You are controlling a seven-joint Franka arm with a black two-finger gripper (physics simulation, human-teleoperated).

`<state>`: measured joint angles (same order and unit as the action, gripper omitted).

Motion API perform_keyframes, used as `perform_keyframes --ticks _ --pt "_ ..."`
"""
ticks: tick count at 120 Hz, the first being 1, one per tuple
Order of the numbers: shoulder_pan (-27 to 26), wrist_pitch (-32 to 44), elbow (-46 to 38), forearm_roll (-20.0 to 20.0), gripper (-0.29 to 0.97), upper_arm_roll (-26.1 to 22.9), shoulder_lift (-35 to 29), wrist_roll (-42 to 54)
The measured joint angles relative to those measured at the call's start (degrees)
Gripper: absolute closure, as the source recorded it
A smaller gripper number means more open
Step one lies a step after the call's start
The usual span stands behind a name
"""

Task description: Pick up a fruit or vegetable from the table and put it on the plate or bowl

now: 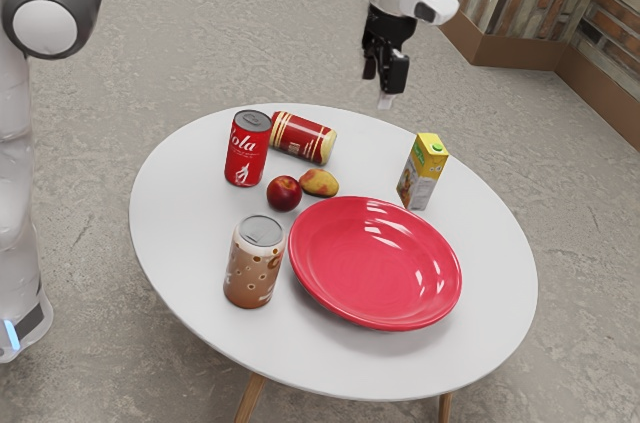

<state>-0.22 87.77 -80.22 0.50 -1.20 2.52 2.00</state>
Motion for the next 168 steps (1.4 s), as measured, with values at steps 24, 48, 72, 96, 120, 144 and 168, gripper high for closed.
perform_keyframes --ticks 24,48,72,96,120,144,168 --pt "-2.26 -0.6 0.21 -0.49 0.0 0.08 0.13 1.41" --pt "-0.64 -2.85 2.93 -0.81 0.0 1.19 -0.17 2.46" --pt "3.98 -5.55 3.17 1.05 0.0 3.85 0.69 3.27" --pt "4.18 -5.44 3.2 1.03 0.0 3.74 2.02 3.77" --pt "3.26 -3.01 2.59 0.43 0.0 3.75 3.96 3.98" --pt "3.26 5.66 -15.75 0.29 0.0 2.53 -3.96 3.45" --pt "2.56 14.08 -25.27 0.36 0.0 2.18 -7.1 2.84"
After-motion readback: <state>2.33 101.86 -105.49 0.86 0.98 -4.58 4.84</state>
